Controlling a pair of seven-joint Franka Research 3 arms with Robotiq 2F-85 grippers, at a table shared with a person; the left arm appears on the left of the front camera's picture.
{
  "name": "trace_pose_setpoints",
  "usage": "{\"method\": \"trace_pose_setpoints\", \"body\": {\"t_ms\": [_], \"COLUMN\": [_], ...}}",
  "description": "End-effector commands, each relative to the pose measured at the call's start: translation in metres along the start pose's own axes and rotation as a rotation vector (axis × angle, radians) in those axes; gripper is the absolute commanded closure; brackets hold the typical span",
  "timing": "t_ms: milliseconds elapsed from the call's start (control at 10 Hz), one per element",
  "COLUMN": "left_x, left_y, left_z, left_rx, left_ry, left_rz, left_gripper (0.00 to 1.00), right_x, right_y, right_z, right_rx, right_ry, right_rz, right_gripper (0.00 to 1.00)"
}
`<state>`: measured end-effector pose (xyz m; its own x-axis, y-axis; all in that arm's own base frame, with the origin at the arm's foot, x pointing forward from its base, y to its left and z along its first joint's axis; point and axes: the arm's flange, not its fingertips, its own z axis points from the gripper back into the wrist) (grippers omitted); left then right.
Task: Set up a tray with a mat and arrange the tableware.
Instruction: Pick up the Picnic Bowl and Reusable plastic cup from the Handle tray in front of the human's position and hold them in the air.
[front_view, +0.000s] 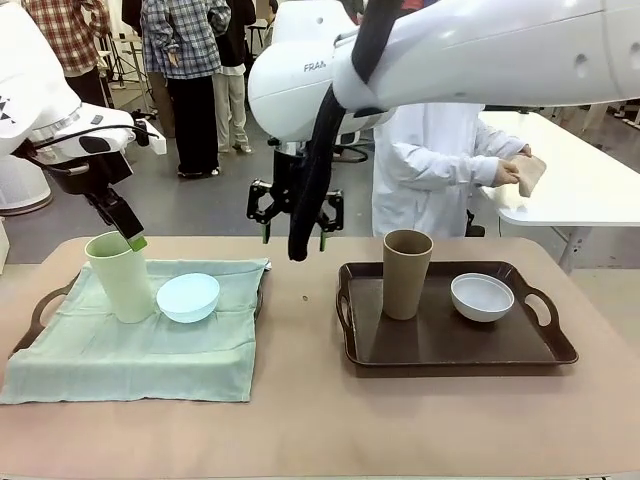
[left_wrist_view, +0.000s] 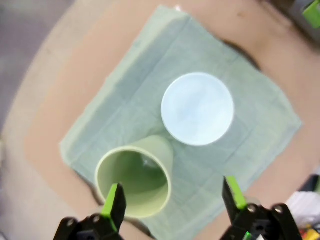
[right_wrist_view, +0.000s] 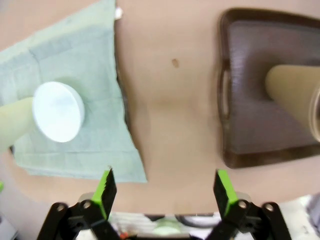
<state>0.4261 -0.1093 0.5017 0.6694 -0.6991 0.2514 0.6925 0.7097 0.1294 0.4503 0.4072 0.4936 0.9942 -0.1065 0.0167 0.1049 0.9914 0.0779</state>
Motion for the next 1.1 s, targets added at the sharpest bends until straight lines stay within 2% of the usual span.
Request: {"method": "trace_pose_setpoints", "body": {"t_ms": [0,100,300,400,500,600,700,800,1000], "left_x": [-0.009,-0.018,-0.033,-0.019,-0.019,-0.019,-0.028,-0.028,-0.046], "left_y": [-0.033,-0.048,-0.049,-0.045,-0.045,-0.045,-0.051,-0.033,-0.014], "left_z": [0.05,0.068,0.078,0.068,0.068,0.068,0.079,0.075,0.089], "left_rx": [0.14,0.132,0.011,0.113,0.113,0.113,0.086,-0.048,-0.238], "left_ry": [0.094,0.117,0.117,0.096,0.096,0.096,0.112,0.068,0.041], "left_rz": [0.092,0.134,0.203,0.12,0.12,0.12,0.141,0.246,0.395], "left_gripper": [0.0,0.0,0.0,0.0,0.0,0.0,0.0,0.0,0.0], "right_x": [-0.033,-0.046,-0.068,-0.07,-0.055,-0.055,-0.066,-0.054,-0.048], "right_y": [-0.055,-0.075,-0.115,-0.126,-0.093,-0.093,-0.117,-0.145,-0.222], "right_z": [0.035,0.048,0.059,0.059,0.068,0.068,0.071,0.067,0.072], "right_rx": [-0.06,-0.07,-0.111,-0.107,-0.098,-0.098,-0.12,-0.041,0.102], "right_ry": [-0.064,-0.072,-0.043,-0.018,-0.061,-0.061,-0.054,-0.036,-0.046], "right_rz": [-0.022,-0.031,-0.039,-0.145,-0.049,-0.049,-0.088,-0.062,-0.004], "right_gripper": [0.0,0.0,0.0,0.0,0.0,0.0,0.0,0.0,0.0]}}
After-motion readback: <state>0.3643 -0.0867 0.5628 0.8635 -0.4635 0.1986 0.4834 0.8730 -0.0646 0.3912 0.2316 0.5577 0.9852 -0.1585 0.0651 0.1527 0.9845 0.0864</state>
